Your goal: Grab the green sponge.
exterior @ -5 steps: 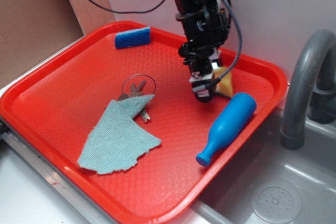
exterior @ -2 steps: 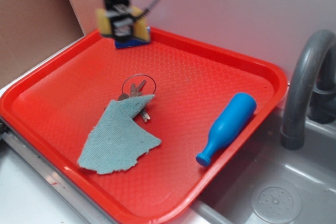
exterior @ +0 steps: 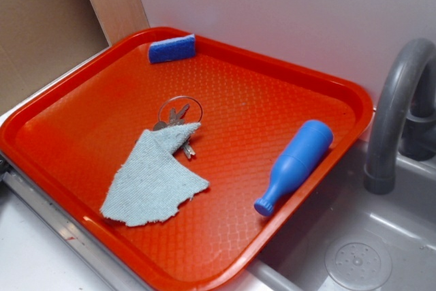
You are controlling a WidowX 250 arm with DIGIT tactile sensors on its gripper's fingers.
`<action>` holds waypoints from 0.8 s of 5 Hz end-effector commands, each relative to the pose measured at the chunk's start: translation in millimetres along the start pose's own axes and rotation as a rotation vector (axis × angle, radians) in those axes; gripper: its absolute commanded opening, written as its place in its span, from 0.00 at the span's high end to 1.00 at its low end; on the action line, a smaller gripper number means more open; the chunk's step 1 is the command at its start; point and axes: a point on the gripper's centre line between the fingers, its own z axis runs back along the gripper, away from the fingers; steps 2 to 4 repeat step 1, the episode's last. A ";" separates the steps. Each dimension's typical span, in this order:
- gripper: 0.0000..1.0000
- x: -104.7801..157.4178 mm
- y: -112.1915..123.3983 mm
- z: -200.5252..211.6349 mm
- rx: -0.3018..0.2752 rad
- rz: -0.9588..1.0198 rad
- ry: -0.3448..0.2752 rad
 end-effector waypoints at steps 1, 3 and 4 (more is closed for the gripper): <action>1.00 -15.9 10.1 19.7 0.007 0.072 -0.045; 1.00 -15.9 10.1 19.7 0.007 0.072 -0.045; 1.00 -15.9 10.1 19.7 0.007 0.072 -0.045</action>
